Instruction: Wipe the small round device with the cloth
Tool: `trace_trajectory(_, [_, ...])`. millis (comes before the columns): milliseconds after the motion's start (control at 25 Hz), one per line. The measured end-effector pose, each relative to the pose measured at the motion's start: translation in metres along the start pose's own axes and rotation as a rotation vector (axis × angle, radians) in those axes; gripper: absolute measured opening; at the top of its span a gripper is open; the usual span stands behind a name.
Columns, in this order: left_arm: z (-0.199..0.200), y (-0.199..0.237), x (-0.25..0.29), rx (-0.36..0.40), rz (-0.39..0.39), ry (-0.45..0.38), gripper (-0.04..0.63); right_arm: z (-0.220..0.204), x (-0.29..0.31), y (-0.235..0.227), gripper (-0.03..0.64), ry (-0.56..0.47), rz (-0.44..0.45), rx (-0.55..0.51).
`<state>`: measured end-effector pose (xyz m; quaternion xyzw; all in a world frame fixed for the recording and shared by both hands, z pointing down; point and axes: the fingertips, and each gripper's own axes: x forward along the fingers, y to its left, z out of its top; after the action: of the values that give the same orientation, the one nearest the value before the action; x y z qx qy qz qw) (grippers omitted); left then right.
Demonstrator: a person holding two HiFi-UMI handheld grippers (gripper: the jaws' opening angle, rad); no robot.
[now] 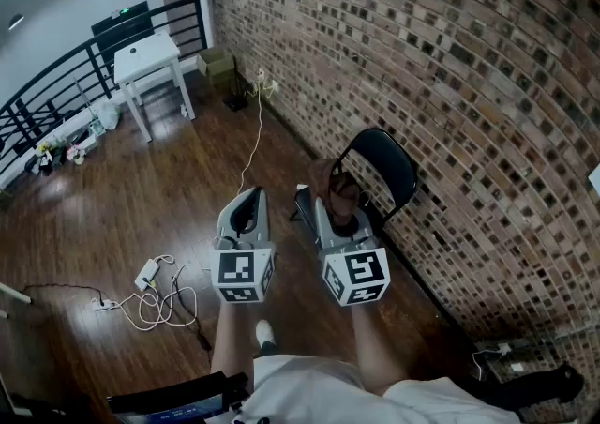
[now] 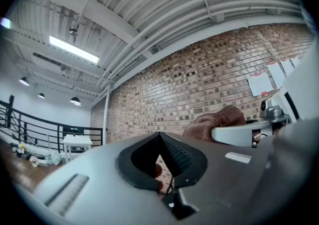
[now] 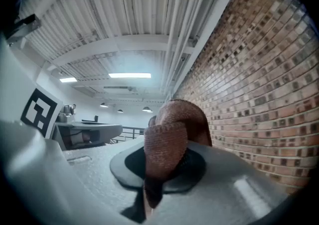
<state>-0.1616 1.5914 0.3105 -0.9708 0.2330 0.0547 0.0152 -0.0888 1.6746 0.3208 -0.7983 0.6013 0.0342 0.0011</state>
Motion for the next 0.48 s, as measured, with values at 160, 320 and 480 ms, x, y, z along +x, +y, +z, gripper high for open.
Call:
trace_trajectory(160, [0.002, 0.085, -0.001, 0.014, 0.056, -0.006, 0.015, -0.005, 0.066, 0.062, 0.017, 0.0, 0.067, 0.014])
trace_trajectory(320, [0.003, 0.171, -0.012, 0.033, 0.152, -0.004, 0.015, -0.006, 0.127, 0.116, 0.018, -0.003, 0.137, 0.031])
trace_trajectory(480, [0.009, 0.239, -0.026, 0.015, 0.257, -0.005, 0.016, -0.004, 0.177, 0.166, 0.018, 0.002, 0.222, 0.028])
